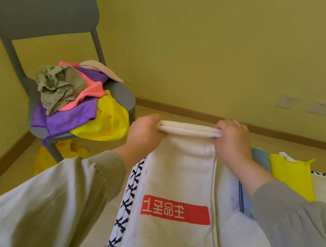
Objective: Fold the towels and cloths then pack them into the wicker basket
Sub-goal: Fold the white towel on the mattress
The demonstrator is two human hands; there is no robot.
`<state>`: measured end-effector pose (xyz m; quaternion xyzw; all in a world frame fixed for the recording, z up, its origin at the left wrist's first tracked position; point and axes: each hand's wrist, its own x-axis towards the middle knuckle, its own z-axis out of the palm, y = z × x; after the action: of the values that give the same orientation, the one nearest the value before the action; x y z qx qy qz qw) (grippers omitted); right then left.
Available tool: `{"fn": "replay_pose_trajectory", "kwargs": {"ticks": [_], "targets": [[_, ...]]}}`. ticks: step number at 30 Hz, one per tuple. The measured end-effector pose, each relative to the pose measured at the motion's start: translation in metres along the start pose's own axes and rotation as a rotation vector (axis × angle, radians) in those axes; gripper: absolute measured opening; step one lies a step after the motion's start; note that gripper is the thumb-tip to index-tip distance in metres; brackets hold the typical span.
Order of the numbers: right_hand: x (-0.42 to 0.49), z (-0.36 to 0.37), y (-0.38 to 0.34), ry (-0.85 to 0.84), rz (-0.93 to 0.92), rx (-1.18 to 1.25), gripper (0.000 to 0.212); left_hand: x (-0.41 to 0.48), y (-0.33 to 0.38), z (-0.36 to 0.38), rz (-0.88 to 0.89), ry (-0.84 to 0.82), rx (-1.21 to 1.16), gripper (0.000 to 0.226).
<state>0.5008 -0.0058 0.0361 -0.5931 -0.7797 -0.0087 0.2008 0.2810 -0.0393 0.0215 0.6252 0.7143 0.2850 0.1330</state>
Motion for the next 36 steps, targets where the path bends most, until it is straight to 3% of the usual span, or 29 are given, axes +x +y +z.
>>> {"fn": "replay_pose_trajectory", "kwargs": {"ticks": [4, 9, 15, 20, 23, 26, 29, 31, 34, 36], "targets": [[-0.013, 0.018, -0.003, 0.143, -0.161, -0.159, 0.03, -0.001, -0.003, 0.005, 0.256, 0.116, 0.147, 0.011], [-0.035, 0.029, 0.0, 0.158, -0.307, -0.252, 0.038, -0.016, -0.019, 0.006, 0.631, 0.114, 0.31, 0.028], [-0.052, 0.037, 0.011, 0.234, -0.427, -0.316, 0.028, -0.038, -0.033, 0.017, 0.805, 0.039, 0.44, 0.03], [-0.059, 0.045, 0.008, 0.121, -0.432, -0.44, 0.023, -0.044, -0.04, 0.032, 0.666, -0.142, 0.526, 0.033], [-0.062, 0.06, 0.011, -0.001, -0.35, -0.441, 0.025, -0.047, -0.038, 0.038, 0.546, -0.224, 0.467, 0.011], [-0.061, 0.061, 0.008, -0.09, -0.236, -0.335, 0.01, -0.046, -0.031, 0.037, 0.395, -0.225, 0.365, 0.032], [-0.048, 0.054, 0.004, -0.23, -0.142, -0.187, 0.027, -0.037, -0.025, 0.039, 0.217, -0.198, 0.264, 0.03], [-0.037, 0.051, 0.002, -0.363, -0.08, -0.077, 0.024, -0.031, -0.022, 0.04, 0.142, -0.28, 0.316, 0.046], [-0.028, 0.05, 0.002, -0.469, 0.072, 0.118, 0.016, -0.02, -0.025, 0.044, 0.148, -0.318, 0.497, 0.051], [-0.023, 0.048, 0.001, -0.524, 0.123, 0.151, 0.028, -0.012, -0.029, 0.045, 0.133, -0.373, 0.523, 0.057]]}}
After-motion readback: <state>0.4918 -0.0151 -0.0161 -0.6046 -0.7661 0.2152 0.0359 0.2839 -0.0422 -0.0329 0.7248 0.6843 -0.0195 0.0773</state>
